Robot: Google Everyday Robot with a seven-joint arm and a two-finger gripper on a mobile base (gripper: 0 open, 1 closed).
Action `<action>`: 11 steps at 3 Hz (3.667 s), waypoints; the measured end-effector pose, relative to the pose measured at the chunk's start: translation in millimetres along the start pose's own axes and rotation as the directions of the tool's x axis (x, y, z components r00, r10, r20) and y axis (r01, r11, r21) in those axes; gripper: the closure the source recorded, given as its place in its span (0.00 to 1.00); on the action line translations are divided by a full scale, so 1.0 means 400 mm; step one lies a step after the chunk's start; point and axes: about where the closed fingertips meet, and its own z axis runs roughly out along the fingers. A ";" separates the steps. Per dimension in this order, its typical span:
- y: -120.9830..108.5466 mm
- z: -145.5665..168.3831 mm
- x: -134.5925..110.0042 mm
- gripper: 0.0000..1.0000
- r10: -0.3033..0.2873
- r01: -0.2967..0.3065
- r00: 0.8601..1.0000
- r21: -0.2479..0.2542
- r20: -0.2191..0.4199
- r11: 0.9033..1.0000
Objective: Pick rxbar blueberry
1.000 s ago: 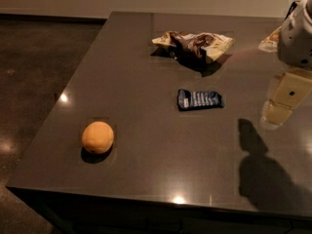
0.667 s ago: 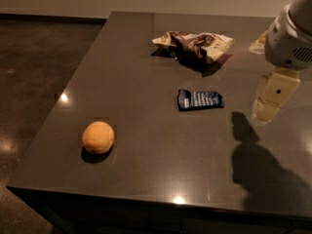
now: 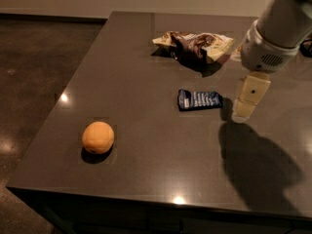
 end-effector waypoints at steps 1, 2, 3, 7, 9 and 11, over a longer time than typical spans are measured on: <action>-0.026 0.064 -0.019 0.00 -0.010 0.010 1.000 -0.021 0.007 1.000; -0.039 0.129 -0.049 0.00 -0.035 0.036 0.999 -0.043 0.013 0.998; -0.048 0.180 -0.073 0.00 -0.053 0.054 0.998 -0.062 0.018 0.997; -0.061 0.249 -0.099 0.64 -0.063 0.063 0.998 -0.084 -0.004 0.994; -0.063 0.237 -0.101 1.00 -0.063 0.062 0.998 -0.084 -0.004 0.995; -0.062 0.055 -0.139 1.00 -0.038 0.040 0.998 -0.043 0.050 0.998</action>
Offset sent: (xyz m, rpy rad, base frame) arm 0.0434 0.0398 -0.0682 0.0136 0.0585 0.0793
